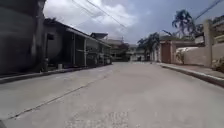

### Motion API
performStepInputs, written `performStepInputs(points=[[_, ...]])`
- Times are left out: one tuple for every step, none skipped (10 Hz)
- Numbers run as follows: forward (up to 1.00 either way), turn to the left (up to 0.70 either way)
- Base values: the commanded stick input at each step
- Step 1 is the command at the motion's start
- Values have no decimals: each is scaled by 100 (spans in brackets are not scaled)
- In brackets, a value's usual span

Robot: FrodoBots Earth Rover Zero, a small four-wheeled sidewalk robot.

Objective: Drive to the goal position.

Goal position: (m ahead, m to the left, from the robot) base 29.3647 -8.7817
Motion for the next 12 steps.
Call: performStepInputs(points=[[100, 0], [100, 0], [100, 0], [100, 0], [100, 0], [100, 0], [100, 0], [100, 0], [100, 0], [100, 0], [100, 0], [100, 0]])
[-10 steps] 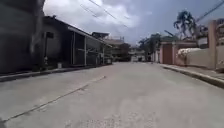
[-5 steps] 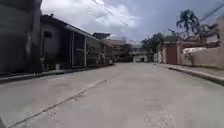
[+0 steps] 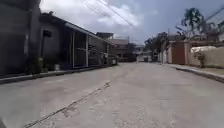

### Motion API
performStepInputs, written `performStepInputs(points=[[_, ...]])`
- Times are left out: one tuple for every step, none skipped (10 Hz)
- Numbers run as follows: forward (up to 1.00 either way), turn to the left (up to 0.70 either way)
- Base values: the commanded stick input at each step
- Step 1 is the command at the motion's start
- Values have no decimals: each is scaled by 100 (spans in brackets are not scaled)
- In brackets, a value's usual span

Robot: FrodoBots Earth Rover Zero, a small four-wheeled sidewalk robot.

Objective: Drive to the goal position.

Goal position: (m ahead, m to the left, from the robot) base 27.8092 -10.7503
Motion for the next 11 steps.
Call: performStepInputs(points=[[100, 0], [100, 0], [100, 0], [100, 0], [100, 0], [100, 0], [100, 0], [100, 0], [100, 0], [100, 0], [100, 0]])
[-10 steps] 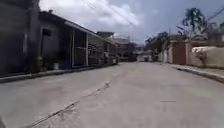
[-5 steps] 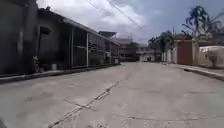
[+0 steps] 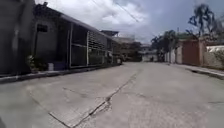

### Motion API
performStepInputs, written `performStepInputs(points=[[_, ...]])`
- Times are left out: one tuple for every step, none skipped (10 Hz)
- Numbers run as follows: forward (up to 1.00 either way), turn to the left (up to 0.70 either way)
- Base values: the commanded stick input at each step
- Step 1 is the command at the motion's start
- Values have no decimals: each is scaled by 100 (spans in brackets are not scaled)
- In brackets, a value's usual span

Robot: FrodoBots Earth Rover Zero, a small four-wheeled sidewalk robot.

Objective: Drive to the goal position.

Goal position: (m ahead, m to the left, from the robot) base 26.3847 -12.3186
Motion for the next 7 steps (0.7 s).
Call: performStepInputs(points=[[100, 0], [100, 0], [100, 0], [100, 0], [100, 0], [100, 0], [100, 0]])
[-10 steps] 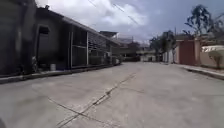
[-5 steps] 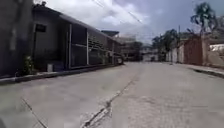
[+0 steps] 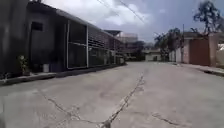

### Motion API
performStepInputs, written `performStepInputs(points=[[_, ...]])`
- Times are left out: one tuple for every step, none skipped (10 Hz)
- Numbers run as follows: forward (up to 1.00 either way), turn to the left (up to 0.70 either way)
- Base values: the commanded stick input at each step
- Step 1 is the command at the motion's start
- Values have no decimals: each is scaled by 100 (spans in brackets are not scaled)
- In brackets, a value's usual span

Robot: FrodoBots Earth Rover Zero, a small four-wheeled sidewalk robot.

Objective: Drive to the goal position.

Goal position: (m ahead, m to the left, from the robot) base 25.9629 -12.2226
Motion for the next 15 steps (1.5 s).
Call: performStepInputs(points=[[100, 0], [100, -38], [100, -40], [100, -40], [100, -40], [100, -40], [100, -40], [100, -40], [100, -40], [100, -40], [100, -40], [100, -40], [100, -40], [100, -40], [100, -35]])
